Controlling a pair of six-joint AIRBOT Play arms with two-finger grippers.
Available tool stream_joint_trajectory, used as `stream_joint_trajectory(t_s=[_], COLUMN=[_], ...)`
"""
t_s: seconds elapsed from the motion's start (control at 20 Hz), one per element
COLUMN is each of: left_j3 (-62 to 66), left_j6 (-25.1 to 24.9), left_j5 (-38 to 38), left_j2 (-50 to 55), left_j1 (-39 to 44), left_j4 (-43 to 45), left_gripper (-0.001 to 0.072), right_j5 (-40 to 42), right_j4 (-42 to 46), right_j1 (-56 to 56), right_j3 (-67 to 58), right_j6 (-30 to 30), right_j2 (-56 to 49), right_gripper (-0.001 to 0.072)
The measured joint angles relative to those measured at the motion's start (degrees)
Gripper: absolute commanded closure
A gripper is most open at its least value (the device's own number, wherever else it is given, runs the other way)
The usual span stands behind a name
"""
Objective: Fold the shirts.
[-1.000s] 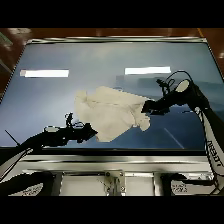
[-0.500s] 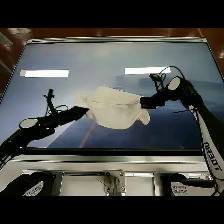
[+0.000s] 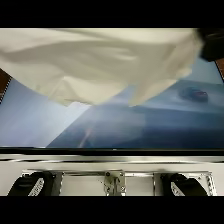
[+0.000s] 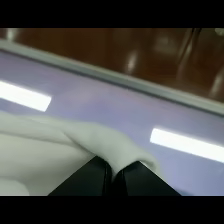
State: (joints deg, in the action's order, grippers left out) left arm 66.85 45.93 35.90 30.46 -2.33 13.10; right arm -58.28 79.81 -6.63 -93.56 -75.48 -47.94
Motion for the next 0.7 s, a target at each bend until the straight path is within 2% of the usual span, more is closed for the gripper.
stream_joint_trajectory(t_s=[0.25,0.45,0.6,0.7], left_j3=[5.42,2.71,-3.65,-8.09], left_j6=[15.23,24.48,28.76,30.29], left_j5=[12.61,22.91,25.44,24.70], left_j2=[-2.32,-2.40,-0.96,1.81], left_j1=[-1.07,-1.25,-1.29,-1.36], left_j4=[19.87,35.85,42.64,45.53], left_gripper=[0.0671,0.0671,0.0671,0.0670], right_j5=[-9.99,-22.80,-28.65,-26.58], right_j4=[4.04,6.14,7.02,7.34], right_j1=[0.00,0.00,-0.02,-0.02], right_j3=[-2.10,-1.29,3.41,7.87], right_j6=[-2.95,-7.30,-9.18,-9.70], right_j2=[9.92,10.16,5.95,1.09], right_gripper=[0.0648,0.0647,0.0647,0.0647])
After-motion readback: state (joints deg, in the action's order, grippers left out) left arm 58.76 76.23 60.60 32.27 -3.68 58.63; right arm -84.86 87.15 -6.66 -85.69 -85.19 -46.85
